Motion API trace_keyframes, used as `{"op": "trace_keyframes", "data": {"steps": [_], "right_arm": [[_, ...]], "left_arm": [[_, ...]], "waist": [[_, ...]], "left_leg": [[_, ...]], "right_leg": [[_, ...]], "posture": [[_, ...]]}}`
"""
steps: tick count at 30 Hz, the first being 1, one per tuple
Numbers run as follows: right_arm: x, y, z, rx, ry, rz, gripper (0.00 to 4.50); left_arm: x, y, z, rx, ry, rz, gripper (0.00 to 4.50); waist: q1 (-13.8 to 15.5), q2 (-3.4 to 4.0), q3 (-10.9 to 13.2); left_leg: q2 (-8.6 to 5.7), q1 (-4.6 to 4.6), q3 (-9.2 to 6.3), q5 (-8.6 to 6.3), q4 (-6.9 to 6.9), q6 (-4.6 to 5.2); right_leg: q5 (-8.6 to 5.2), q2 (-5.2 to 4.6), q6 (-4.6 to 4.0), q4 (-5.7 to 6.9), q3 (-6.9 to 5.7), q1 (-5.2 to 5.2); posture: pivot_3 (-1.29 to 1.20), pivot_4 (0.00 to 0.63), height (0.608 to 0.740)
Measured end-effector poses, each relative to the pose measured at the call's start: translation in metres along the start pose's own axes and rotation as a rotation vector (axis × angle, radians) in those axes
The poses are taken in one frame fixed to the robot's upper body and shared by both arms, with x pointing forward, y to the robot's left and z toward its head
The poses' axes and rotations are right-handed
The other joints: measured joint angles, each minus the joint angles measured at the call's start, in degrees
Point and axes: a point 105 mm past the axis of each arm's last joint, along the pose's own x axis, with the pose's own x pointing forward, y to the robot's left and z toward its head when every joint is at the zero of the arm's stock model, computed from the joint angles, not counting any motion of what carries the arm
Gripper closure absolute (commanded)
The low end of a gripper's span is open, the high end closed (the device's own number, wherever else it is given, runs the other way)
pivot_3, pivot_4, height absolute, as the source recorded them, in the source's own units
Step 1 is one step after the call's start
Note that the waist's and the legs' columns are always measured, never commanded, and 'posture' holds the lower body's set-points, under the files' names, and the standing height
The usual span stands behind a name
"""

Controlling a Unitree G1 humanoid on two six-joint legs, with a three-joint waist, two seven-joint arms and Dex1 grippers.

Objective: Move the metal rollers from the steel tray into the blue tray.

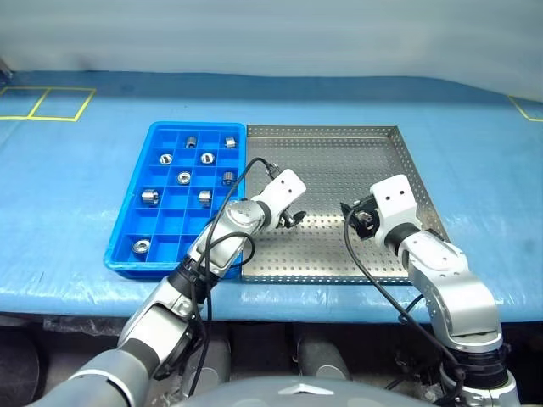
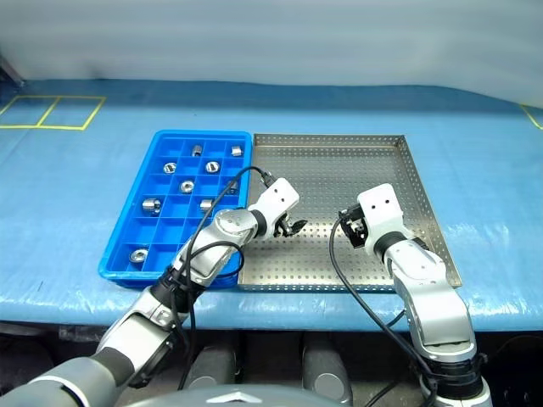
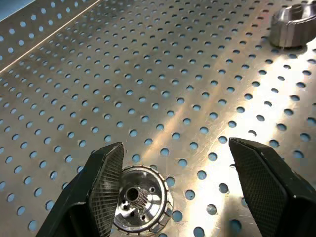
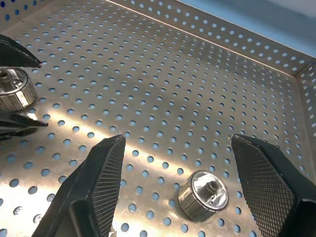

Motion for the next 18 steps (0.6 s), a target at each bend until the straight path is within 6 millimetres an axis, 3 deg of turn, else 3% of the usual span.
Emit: {"op": "trace_keyframes", "data": {"steps": [5,18], "right_arm": [[-0.001,0.0,-0.003,0.011,0.008,-0.008,0.91],[0.004,0.01,0.004,0.023,-0.016,0.019,0.91]], "left_arm": [[0.001,0.013,-0.001,0.018,0.021,0.081,0.8],[0.003,0.002,-0.014,-0.028,0.088,0.024,0.8]], "waist": [[-0.1,0.0,0.0],[0.0,0.01,0.0]], "left_leg": [[-0.01,0.0,0.02,0.0,0.02,0.0],[-0.02,0.05,0.01,0.0,0.07,0.0]], "right_leg": [[0.01,0.0,0.02,0.01,0.03,0.01],[0.02,0.0,0.03,0.06,0.04,0.06]], "posture": [[0.01,0.15,0.74],[0.04,0.15,0.74]]}}
